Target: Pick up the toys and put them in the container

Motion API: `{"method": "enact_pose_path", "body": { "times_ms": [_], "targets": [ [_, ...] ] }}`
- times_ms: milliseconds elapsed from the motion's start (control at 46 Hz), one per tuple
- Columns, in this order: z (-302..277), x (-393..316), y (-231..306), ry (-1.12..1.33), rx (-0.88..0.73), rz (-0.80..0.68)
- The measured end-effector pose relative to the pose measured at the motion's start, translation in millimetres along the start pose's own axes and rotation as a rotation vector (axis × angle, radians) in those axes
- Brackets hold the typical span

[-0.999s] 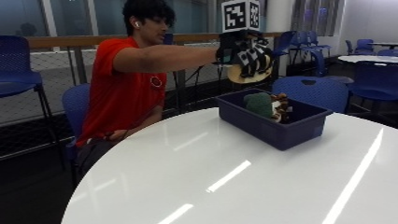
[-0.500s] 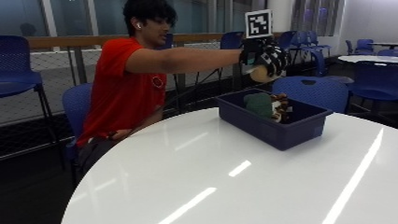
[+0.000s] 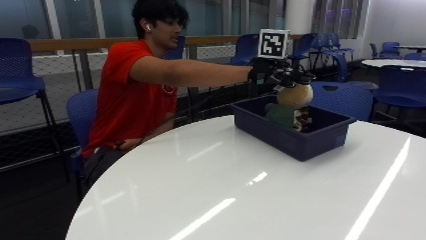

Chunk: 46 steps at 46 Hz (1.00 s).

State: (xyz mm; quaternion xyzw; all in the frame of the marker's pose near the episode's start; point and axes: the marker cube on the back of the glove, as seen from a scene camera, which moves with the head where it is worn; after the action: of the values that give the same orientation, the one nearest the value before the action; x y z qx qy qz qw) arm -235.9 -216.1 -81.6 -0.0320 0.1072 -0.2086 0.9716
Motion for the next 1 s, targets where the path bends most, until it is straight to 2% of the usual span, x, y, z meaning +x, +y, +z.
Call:
{"method": "enact_pose_path", "body": {
  "times_ms": [65,217,435,717,999],
  "targets": [
    [-5,10,8,-0.051,0.043,0.015],
    [-7,52,29,-0.098,0.044,0.193],
    [9,107,76,-0.1,0.016,0.272],
    [49,180,168,-0.083,-0.03,0.373],
    [76,228,225,-0.141,-0.032,0.487]
  ]
}}
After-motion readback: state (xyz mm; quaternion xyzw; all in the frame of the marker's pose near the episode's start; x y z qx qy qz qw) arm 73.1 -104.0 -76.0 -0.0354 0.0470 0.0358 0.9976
